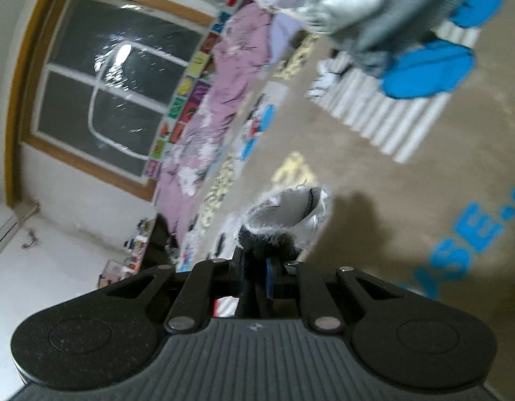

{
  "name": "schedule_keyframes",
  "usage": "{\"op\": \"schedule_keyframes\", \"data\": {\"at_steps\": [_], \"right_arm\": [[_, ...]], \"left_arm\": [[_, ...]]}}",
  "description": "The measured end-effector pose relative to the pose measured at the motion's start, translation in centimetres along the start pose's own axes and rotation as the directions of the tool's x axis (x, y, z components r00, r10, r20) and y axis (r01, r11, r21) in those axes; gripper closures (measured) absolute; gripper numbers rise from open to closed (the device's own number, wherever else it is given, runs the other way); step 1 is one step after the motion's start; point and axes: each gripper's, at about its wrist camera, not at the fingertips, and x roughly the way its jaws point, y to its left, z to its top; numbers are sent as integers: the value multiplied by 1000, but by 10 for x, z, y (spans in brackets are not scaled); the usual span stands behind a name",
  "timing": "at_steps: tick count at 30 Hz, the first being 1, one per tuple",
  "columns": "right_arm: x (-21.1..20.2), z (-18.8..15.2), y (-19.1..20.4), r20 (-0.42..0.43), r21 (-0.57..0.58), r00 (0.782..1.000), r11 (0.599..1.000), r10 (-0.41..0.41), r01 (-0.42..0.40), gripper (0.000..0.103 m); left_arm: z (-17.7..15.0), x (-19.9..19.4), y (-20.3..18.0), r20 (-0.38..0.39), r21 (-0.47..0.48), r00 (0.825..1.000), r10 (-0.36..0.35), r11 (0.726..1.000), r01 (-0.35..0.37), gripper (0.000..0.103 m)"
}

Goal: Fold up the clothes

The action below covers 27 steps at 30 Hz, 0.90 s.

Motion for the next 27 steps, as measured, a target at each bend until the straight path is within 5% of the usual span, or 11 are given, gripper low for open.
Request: {"op": "schedule_keyframes", "data": {"at_steps": [10, 13, 16, 21, 27], "right_arm": [[-3, -21, -53, 0, 26, 995, 995, -100, 100, 89], [-7, -24, -60, 17, 28, 994, 993, -112, 112, 84], [-19, -22, -58, 59, 4, 992, 994, -112, 112, 68], [-38, -11, -58, 111, -74, 990, 993, -84, 93, 42], [-29, -6, -57, 87, -114, 996, 993, -27, 37, 27]], "left_arm": [[-19, 9, -14, -66, 64, 997, 50, 997, -46, 89], [-23, 4, -19, -84, 120, 994, 77, 991, -66, 47], [-27, -8, -14, -106, 130, 992, 64, 990, -50, 41], [-18, -35, 31, -60, -147, 998, -23, 989, 14, 36], [-19, -16, 75, -22, -492, 994, -110, 866, 85, 36]]}}
